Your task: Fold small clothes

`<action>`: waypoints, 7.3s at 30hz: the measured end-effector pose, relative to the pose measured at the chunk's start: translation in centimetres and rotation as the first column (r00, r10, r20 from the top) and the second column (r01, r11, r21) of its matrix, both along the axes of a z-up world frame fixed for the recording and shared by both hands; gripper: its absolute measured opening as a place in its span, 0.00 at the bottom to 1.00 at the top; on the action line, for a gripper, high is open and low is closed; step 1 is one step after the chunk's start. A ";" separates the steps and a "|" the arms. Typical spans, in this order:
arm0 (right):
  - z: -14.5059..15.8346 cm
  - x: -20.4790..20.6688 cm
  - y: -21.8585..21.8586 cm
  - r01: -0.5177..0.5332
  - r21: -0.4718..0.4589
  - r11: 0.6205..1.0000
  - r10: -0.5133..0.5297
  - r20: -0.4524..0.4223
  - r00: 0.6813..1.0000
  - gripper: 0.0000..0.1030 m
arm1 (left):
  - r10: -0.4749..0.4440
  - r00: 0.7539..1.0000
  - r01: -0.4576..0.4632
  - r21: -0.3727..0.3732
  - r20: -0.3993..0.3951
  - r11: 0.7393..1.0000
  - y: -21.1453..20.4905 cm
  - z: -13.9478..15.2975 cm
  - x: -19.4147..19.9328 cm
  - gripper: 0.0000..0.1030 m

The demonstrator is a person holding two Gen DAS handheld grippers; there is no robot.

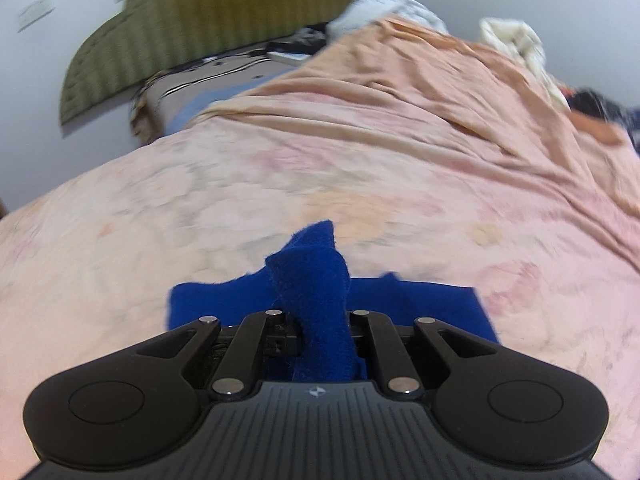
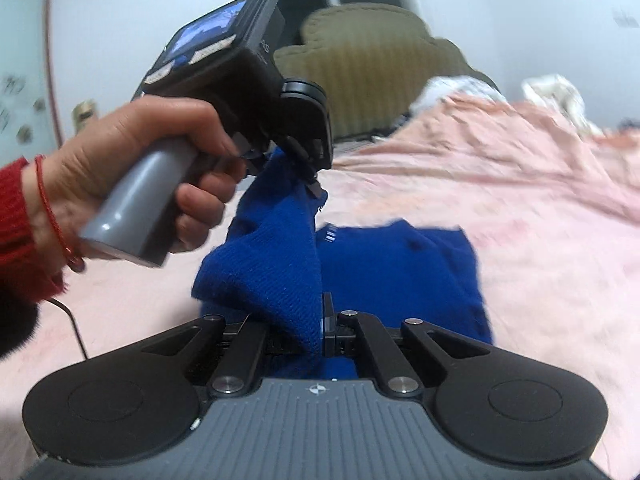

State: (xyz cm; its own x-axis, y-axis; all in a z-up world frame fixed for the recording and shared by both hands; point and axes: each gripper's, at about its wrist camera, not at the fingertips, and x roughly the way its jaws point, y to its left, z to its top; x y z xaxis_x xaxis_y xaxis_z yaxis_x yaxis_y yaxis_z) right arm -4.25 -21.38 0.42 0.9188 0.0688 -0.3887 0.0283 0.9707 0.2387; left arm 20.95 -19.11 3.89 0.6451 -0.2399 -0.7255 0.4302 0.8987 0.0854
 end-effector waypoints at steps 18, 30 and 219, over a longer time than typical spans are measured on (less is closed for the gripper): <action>-5.8 -0.1 -10.8 0.111 0.518 0.848 -0.036 -0.153 0.988 0.29 | 0.021 1.000 -0.021 -0.119 0.005 0.993 -3.7 0.2 2.4 0.82; -6.1 -1.1 -11.0 0.056 0.529 0.847 -0.040 -0.041 0.998 0.50 | 0.051 0.983 -0.064 0.071 0.178 0.995 3.0 -1.7 -6.6 0.82; -1.8 1.8 -7.9 0.011 -0.073 0.997 -0.032 -0.287 0.957 0.19 | 0.023 0.998 -0.023 0.006 0.056 1.000 10.7 -4.5 -18.1 0.90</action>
